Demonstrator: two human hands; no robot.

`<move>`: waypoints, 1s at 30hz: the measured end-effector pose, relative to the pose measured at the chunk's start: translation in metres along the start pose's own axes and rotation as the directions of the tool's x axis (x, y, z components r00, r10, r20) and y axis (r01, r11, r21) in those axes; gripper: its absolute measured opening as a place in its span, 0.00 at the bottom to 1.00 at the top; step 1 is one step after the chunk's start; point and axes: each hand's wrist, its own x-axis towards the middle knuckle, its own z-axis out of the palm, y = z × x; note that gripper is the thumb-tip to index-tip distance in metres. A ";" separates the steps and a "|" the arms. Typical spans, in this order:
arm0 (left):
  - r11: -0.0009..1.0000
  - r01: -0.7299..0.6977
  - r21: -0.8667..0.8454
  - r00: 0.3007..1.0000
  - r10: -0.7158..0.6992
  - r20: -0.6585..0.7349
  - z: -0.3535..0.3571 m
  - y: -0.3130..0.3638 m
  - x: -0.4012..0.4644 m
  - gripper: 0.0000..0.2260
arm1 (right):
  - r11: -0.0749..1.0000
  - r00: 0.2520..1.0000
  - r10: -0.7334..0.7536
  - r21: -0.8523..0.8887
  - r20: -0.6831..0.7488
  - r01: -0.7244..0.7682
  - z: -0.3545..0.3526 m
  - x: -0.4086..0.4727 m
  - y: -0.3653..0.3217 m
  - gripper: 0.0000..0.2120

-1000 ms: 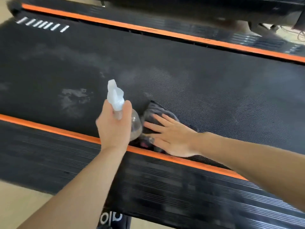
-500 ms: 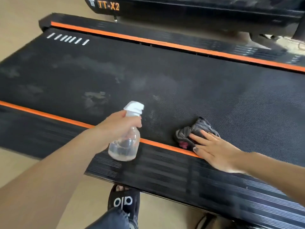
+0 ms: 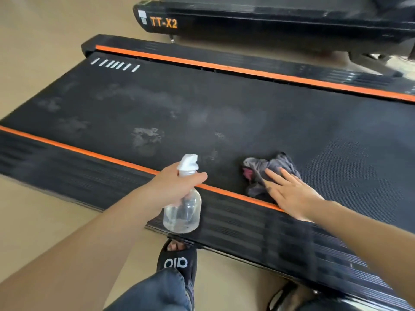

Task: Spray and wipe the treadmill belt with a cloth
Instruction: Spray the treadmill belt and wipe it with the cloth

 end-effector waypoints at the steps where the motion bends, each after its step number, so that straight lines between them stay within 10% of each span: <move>1: 1.000 -0.011 -0.018 1.000 0.011 -0.001 0.004 0.002 0.001 0.15 | 0.999 0.999 0.042 0.016 0.011 -0.042 0.002 -0.005 0.007 0.25; 30: 0.977 -0.118 -0.177 0.967 0.072 -0.243 0.012 0.028 0.027 0.19 | 0.971 0.990 0.124 0.211 -0.060 -0.109 0.016 0.005 -0.005 0.25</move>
